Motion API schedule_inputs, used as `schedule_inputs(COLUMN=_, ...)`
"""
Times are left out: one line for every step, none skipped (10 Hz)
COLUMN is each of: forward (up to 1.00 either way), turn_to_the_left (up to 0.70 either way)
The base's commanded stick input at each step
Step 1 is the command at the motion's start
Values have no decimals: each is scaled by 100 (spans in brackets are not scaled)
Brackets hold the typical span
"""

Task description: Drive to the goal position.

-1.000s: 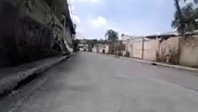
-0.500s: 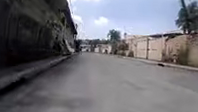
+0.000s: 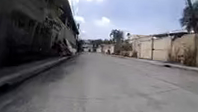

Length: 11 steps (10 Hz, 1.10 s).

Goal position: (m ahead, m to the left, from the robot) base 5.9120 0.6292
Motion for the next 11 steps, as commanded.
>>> schedule_inputs(forward=100, turn_to_the_left=0)
schedule_inputs(forward=100, turn_to_the_left=0)
schedule_inputs(forward=100, turn_to_the_left=0)
schedule_inputs(forward=100, turn_to_the_left=0)
schedule_inputs(forward=100, turn_to_the_left=0)
schedule_inputs(forward=100, turn_to_the_left=0)
schedule_inputs(forward=100, turn_to_the_left=0)
schedule_inputs(forward=100, turn_to_the_left=0)
schedule_inputs(forward=100, turn_to_the_left=0)
schedule_inputs(forward=100, turn_to_the_left=0)
schedule_inputs(forward=100, turn_to_the_left=0)
